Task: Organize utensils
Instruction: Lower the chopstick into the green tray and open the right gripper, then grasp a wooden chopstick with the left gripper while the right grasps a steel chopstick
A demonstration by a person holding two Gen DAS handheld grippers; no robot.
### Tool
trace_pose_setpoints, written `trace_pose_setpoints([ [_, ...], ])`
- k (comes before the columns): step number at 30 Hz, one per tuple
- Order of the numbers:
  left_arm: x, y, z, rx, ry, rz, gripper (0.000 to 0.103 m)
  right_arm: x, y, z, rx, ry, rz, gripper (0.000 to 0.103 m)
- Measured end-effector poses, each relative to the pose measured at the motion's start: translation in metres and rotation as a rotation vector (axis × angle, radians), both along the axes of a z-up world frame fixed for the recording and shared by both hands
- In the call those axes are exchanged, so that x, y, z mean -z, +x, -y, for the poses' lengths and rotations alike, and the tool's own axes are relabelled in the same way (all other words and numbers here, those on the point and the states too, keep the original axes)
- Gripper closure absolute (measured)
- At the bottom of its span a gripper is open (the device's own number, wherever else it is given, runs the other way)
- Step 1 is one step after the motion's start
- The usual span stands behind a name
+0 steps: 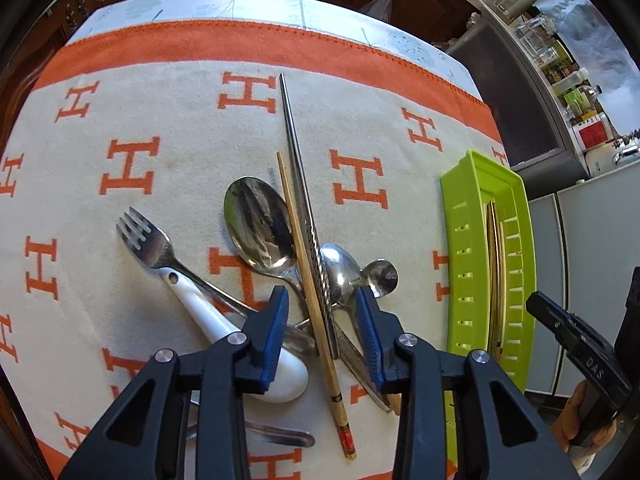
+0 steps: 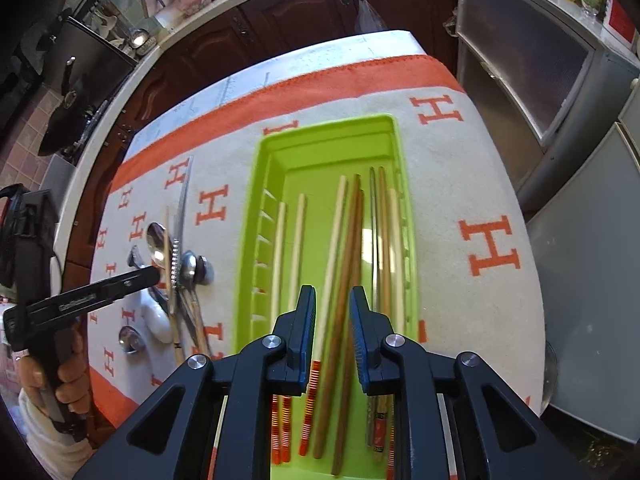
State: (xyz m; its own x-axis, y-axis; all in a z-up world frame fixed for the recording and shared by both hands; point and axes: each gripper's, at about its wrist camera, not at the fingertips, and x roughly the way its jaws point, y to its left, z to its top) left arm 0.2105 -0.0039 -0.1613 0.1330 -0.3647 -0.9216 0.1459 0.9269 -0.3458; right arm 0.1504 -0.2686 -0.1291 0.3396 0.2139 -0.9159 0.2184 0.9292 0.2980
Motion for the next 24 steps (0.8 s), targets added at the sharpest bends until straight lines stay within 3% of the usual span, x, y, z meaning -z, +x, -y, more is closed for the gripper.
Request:
trace_pose_setpoints([
  [8,0.014,0.008,0.004,-0.022,-0.030,-0.045,0.087,-0.013,0.014,-0.030,-0.076,0.027,0.029,0.085],
  [24,0.023,0.001,-0.009,-0.029,-0.025,-0.066,0.090,-0.016,0.024,-0.073,-0.182,0.035,0.040,0.085],
])
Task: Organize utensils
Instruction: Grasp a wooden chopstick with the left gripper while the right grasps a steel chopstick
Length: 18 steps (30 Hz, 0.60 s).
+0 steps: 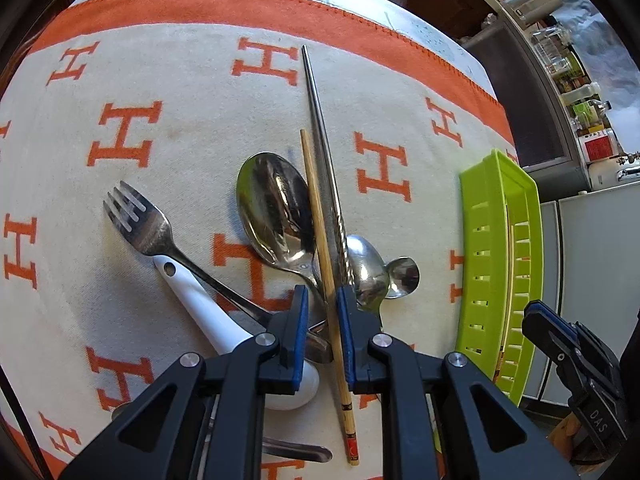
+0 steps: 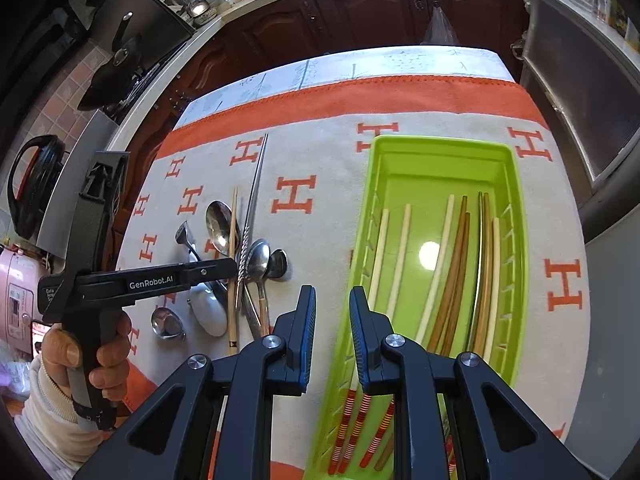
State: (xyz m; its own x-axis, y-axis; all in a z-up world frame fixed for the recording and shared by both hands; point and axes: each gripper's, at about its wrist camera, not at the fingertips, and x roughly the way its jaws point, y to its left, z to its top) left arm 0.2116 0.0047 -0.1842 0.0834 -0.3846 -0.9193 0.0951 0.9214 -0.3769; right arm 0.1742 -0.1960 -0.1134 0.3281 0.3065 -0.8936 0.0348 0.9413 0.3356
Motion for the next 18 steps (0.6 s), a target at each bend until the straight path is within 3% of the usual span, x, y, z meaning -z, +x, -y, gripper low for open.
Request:
trace_pose_setpoints([
  [5,0.005,0.000,0.007,0.003,0.020,0.001,0.090,0.005,0.003,-0.008,-0.021,0.004,-0.014,0.085],
  [9,0.004,0.000,0.008,-0.017,0.010,0.020,0.099,0.009,0.011,-0.016,-0.039,0.013,-0.024,0.085],
  [18,-0.026,-0.003,-0.012,-0.058,-0.063,0.068,0.099,0.007,0.041,-0.040,-0.079,0.061,-0.042,0.085],
])
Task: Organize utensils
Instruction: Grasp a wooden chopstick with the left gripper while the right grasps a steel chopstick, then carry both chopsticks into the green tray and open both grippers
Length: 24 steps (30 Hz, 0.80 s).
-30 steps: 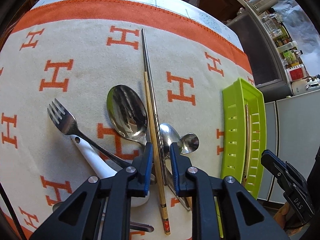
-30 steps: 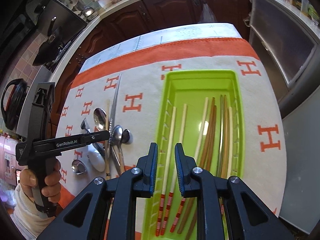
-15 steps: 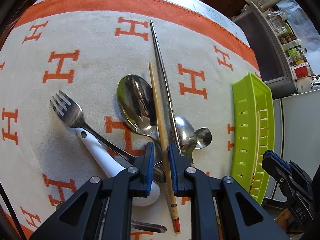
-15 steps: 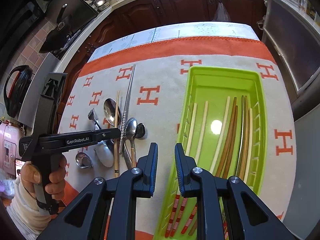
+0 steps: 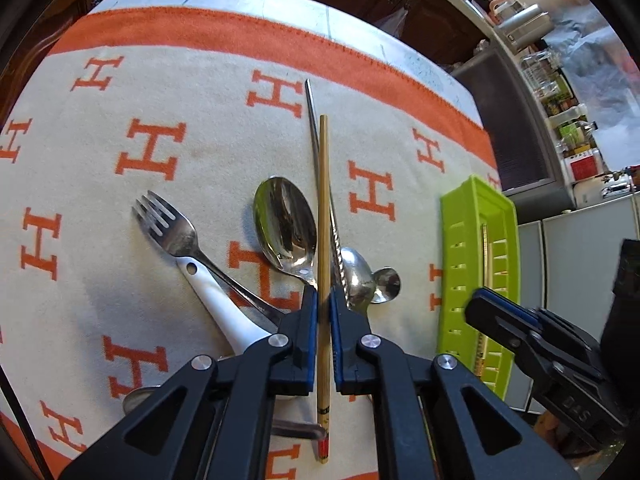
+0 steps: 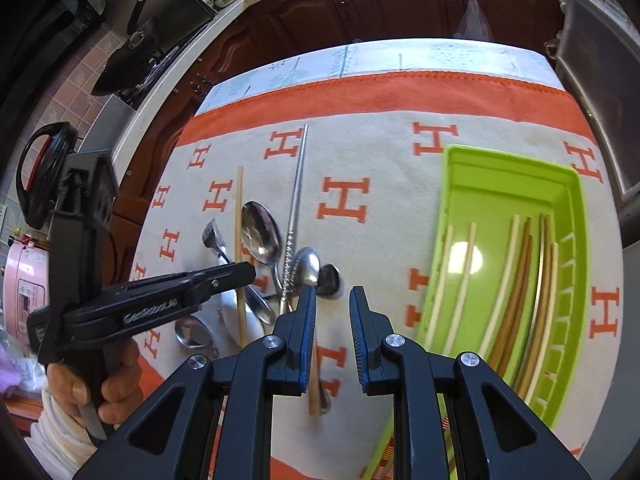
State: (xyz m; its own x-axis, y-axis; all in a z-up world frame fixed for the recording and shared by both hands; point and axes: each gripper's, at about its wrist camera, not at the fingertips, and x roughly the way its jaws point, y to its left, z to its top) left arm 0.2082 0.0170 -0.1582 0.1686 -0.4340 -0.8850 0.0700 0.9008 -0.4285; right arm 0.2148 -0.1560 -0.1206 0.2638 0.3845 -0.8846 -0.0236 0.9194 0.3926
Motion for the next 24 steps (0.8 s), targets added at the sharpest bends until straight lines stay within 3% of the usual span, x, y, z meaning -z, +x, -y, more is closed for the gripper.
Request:
trace_pose_setpoints([
  [10,-0.050,0.000,-0.024,-0.020,-0.105,0.078,0.099,0.036,0.059,-0.037,-0.008,0.043,-0.110,0.085],
  [17,-0.050,-0.006,-0.039,-0.029,-0.134,0.069,0.099,0.069,0.089,-0.059,-0.015,0.007,-0.168,0.085],
  [24,-0.039,-0.005,-0.048,-0.048,-0.152,0.047,0.099,0.079,0.096,-0.077,-0.031,-0.031,-0.166,0.088],
])
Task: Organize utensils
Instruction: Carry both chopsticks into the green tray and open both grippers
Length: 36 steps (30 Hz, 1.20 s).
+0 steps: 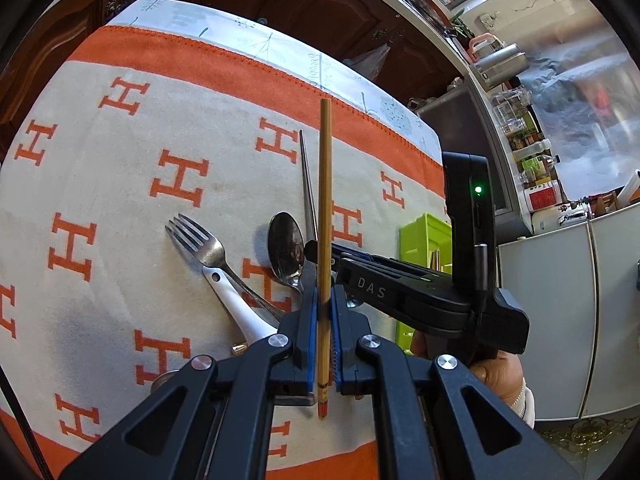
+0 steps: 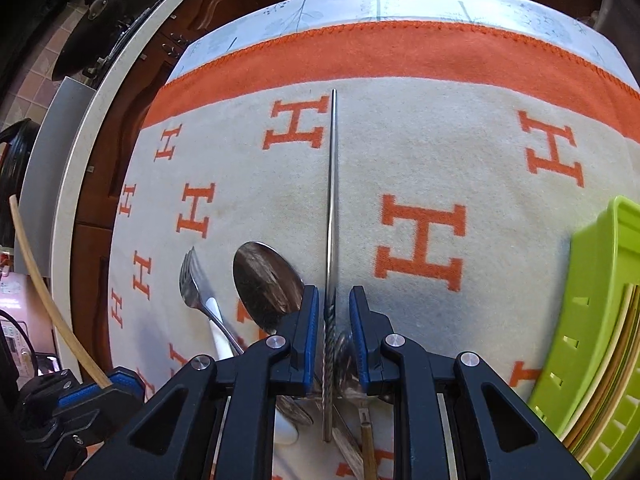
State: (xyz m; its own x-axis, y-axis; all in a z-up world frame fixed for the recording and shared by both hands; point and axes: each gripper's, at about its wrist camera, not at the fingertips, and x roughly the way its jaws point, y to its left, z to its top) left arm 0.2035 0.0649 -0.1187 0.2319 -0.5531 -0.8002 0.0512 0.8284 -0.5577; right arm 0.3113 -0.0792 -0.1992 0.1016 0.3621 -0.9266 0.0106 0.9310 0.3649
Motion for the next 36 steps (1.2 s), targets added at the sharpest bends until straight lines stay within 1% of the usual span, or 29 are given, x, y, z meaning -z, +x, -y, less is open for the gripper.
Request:
trace_pose_setpoints([
  [1,0.001,0.000,-0.001,-0.001,-0.002,-0.002,0.099,0.000,0.000,-0.001,0.001,-0.001,0.000,0.094],
  [2,0.001,0.000,0.000,-0.002,-0.002,-0.002,0.099,0.000,0.000,-0.001,0.003,0.002,-0.002,0.096],
  [7,-0.003,-0.004,0.000,0.003,-0.011,0.019,0.099,-0.002,-0.008,0.009,0.037,0.044,-0.001,0.097],
  [10,-0.011,-0.010,0.002,0.023,-0.018,0.046,0.099,-0.010,-0.017,0.019,0.056,0.079,0.017,0.097],
  [16,-0.035,-0.028,0.014,0.081,-0.026,0.104,0.099,-0.046,-0.047,0.042,0.084,0.146,0.091,0.097],
  [20,-0.058,-0.044,0.027,0.141,-0.042,0.141,0.099,-0.078,-0.080,0.066,0.124,0.188,0.163,0.097],
  [23,-0.074,-0.058,0.045,0.201,-0.059,0.164,0.099,-0.099,-0.112,0.092,0.177,0.215,0.209,0.097],
  [25,-0.083,-0.066,0.062,0.244,-0.068,0.176,0.099,-0.107,-0.135,0.112,0.216,0.228,0.231,0.097],
  [30,-0.093,-0.074,0.110,0.328,-0.089,0.175,0.099,-0.123,-0.195,0.169,0.355,0.254,0.286,0.097],
  [32,-0.090,-0.073,0.131,0.353,-0.089,0.167,0.099,-0.127,-0.218,0.192,0.417,0.240,0.314,0.097],
  [34,-0.080,-0.067,0.153,0.380,-0.078,0.146,0.099,-0.127,-0.237,0.211,0.472,0.227,0.327,0.097],
  [36,-0.063,-0.056,0.174,0.398,-0.039,0.112,0.099,-0.123,-0.251,0.227,0.522,0.216,0.329,0.097],
])
